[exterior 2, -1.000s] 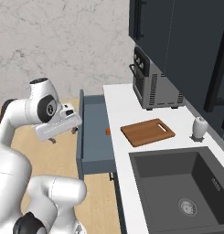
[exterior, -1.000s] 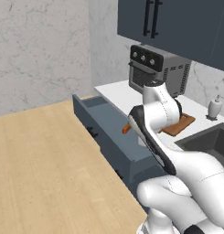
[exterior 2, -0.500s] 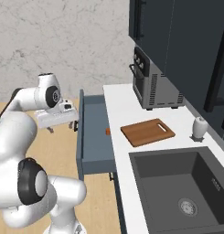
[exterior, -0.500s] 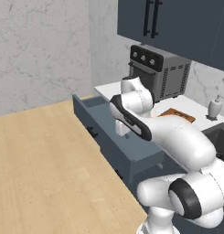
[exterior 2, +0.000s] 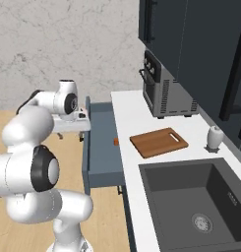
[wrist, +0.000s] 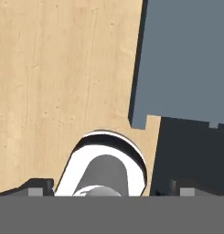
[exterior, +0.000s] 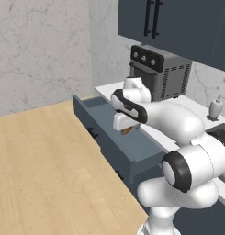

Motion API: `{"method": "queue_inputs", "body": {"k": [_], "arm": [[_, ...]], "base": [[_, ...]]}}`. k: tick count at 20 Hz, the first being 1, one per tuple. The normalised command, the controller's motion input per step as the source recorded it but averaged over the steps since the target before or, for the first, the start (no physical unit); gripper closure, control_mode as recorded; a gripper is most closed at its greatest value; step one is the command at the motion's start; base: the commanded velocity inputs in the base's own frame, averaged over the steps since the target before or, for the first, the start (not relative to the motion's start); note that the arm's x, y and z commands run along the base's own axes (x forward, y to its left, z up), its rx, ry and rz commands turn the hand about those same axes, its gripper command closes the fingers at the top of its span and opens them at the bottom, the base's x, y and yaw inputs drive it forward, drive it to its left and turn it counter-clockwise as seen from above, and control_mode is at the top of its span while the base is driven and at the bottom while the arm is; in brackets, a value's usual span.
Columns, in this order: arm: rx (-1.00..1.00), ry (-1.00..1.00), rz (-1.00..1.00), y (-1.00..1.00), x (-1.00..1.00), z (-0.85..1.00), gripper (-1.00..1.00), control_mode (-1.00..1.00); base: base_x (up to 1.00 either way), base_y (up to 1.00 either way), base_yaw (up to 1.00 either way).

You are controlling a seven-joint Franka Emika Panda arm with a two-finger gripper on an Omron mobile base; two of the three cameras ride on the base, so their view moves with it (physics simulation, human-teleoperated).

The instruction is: Pick up the knife from the drawer and place it on the cutting board. Then place the meat from the plate to the cutting board.

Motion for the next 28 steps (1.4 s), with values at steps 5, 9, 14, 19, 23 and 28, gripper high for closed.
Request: {"method": "queue_inputs", "body": {"k": [5,9,14,19,23,28], "arm": [[-0.06,-0.22,0.00,0.00,0.23,-0.48,-1.00,-1.00],[-0.19,-0.05,0.00,0.13,0.36,-0.58,-1.00,-1.00],[-0.01,0.19,-0.01,0.01,0.70,-0.34,-1.00,-1.00],[0.00,0.17,-0.01,0.01,0.55,0.00,-1.00,-1.00],[-0.01,0.27,0.00,0.00,0.00,-0.03,-1.00,-1.00],[-0.09,0.09,0.00,0.00,0.00,-0.51,-1.00,-1.00]], "base": [[0.00,0.00,0.00],[0.00,0.00,0.00],[0.00,0.00,0.00],[0.00,0.00,0.00],[0.00,0.00,0.00],[0.00,0.00,0.00]]}}
